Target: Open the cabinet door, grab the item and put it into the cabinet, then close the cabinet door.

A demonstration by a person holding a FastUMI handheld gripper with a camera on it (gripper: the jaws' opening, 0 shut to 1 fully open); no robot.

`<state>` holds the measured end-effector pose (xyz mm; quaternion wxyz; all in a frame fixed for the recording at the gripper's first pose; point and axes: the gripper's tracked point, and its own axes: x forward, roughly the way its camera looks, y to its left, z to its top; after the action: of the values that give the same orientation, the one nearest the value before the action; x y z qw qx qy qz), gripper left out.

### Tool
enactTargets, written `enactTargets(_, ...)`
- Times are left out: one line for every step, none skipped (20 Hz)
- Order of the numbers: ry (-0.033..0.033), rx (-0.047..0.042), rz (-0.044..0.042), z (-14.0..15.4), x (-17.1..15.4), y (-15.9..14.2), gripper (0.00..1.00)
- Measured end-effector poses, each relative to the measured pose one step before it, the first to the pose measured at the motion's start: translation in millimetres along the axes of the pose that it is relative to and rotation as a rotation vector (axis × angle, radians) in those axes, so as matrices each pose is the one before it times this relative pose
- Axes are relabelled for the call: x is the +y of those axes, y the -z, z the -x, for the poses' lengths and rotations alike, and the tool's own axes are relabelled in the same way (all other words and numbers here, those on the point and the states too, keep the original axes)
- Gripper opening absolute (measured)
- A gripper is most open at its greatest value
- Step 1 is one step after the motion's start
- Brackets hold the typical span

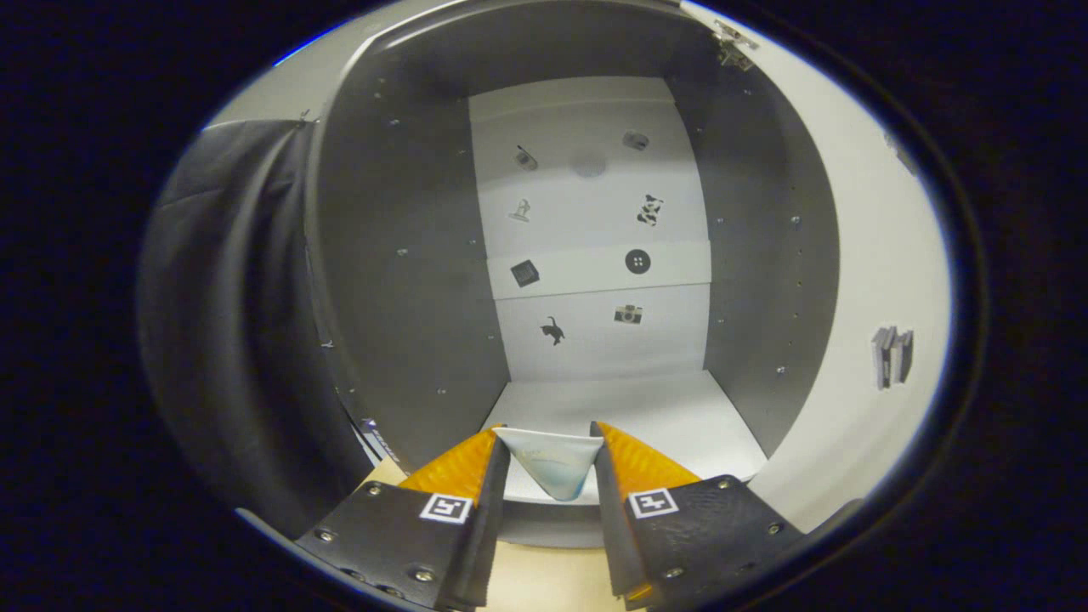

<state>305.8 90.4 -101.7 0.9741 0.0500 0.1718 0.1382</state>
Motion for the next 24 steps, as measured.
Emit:
enactTargets(0.01989, 0.01740, 0.00966, -13.11, -8.59, 1.29, 0.52)
enactTargets(0.01530, 0.02193, 0.00842, -11.99, -5.22, 2.91, 0.52)
enactTargets(0.00943, 0.02784, -0.00161, -10.31, -4.11, 4.94, 0.52)
enactTargets(0.00207, 0.02100, -0.00355, -7.19, -1.30, 3.31, 0.52)
enactTargets(-0.00263, 0.00590, -0.00646, -4.27, -0.08, -1.10, 0.53)
enactTargets(-0.00694, 0.01041, -0.01432, -3.29, -0.15, 0.37, 0.53)
enactTargets(-0.00554, 0.01412, -0.01466, -2.63, 0.36, 0.98, 0.52)
enactTargets(0.00651, 0.01323, -0.00457, -4.12, -3.09, 0.33, 0.52)
enactTargets(0.01605, 0.01602, 0.00727, -2.08, -5.02, 1.25, 0.52)
enactTargets(0.01235, 0.01010, 0.00814, -2.23, -2.16, 1.29, 0.52)
enactTargets(0.00140, 0.00739, -0.00029, -1.71, -0.41, -0.04, 0.52)
enactTargets(0.00095, 0.01110, -0.00632, -2.03, -0.83, 1.40, 0.52)
enactTargets(0.00062, -0.00363, -0.00878, -1.42, -1.03, -2.53, 0.52)
enactTargets(0.00119, 0.00570, -0.00369, -1.40, -1.48, 0.67, 0.52)
enactTargets(0.00341, -0.00063, -0.00727, -1.34, -0.99, -1.57, 0.52)
enactTargets(0.00816, -0.00001, -0.00809, -0.52, -2.17, -0.27, 0.52)
enactTargets(0.00531, -0.00177, -0.00333, -0.59, -0.38, -0.90, 0.52)
enactTargets(-0.00007, -0.00709, -0.00011, 0.07, -0.06, -1.59, 0.56)
enactTargets(0.00287, -0.00820, -0.00376, 1.09, -1.12, -2.24, 0.59)
enactTargets(0.00070, -0.00970, -0.00469, 0.35, 1.04, -1.66, 0.64)
enactTargets(0.00094, 0.00041, -0.00504, 0.91, 0.23, -0.13, 0.66)
enactTargets(0.00678, -0.00296, 0.00033, 0.17, -1.47, 0.07, 0.67)
enactTargets(0.00545, -0.00287, 0.00377, 1.95, 0.15, 0.34, 0.67)
enactTargets(0.01174, -0.01736, 0.00443, 5.17, -0.33, -1.39, 0.74)
